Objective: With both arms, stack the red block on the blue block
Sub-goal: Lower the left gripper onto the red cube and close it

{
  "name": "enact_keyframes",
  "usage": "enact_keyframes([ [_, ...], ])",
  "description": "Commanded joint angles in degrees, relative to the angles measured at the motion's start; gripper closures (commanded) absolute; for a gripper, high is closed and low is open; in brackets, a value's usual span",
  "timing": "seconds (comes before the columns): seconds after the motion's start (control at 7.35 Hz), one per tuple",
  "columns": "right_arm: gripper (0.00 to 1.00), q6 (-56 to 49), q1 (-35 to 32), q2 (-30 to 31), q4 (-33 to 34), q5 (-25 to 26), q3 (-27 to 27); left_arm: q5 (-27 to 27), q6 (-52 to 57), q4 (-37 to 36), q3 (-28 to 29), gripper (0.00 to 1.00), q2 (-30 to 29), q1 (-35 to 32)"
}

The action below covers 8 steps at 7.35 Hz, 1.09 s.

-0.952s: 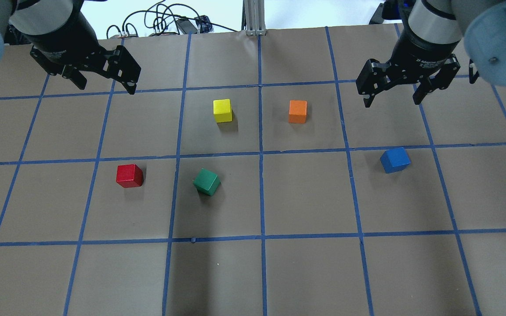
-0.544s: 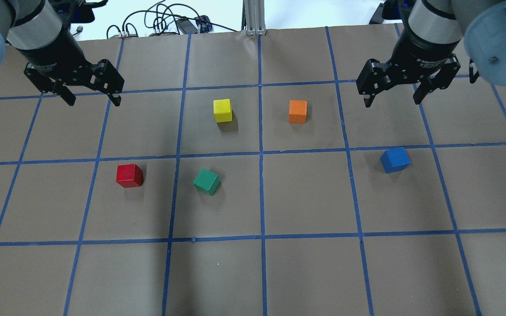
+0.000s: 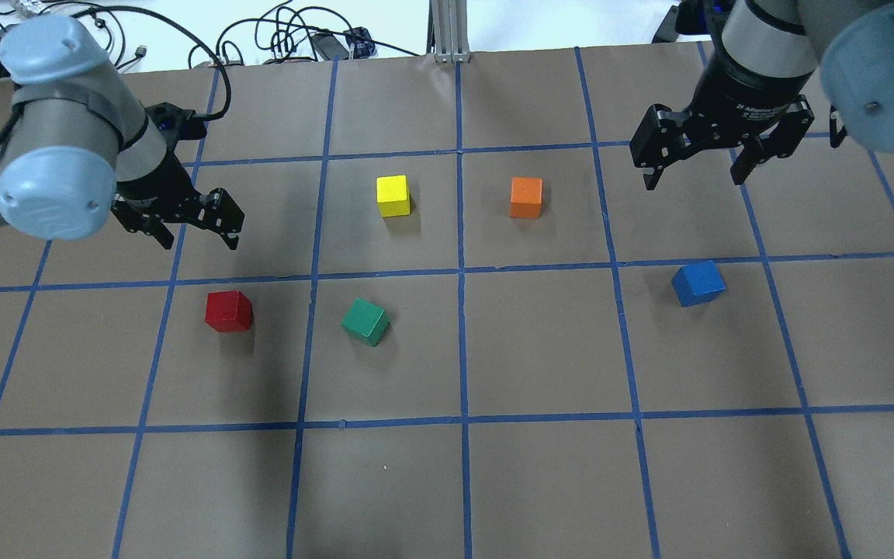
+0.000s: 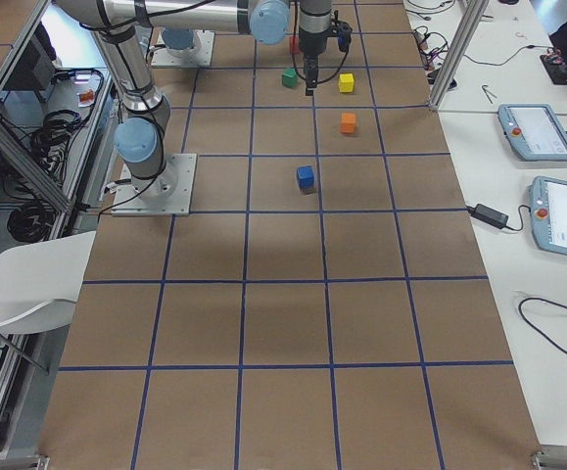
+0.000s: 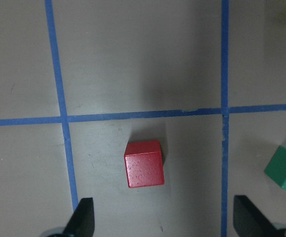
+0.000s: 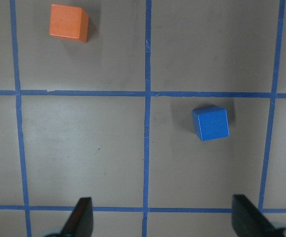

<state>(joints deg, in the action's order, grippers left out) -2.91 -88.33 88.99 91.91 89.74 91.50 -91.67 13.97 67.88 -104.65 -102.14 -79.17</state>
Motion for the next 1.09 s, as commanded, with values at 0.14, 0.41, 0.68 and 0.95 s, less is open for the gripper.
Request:
enact_keyframes([
  [0.14, 0.00, 0.1, -0.1, 0.0, 0.1, -0.1, 0.0, 0.0, 3.3, -8.7, -8.2, 0.00, -3.0, 4.3],
  [0.41, 0.00, 0.0, -0.1, 0.0, 0.1, -0.1, 0.0, 0.1, 2.6, -13.5, -11.7, 0.00, -4.4, 4.4],
  [0.68, 0.00, 0.0, 0.0, 0.0, 0.2, -0.1, 0.0, 0.5, 3.3, -15.1, -12.7, 0.17, -4.8, 4.4],
  [0.95, 0.00, 0.0, 0.0, 0.0, 0.3, -0.1, 0.0, 0.6, 4.1, -15.0, -12.4, 0.96, -4.9, 3.8],
])
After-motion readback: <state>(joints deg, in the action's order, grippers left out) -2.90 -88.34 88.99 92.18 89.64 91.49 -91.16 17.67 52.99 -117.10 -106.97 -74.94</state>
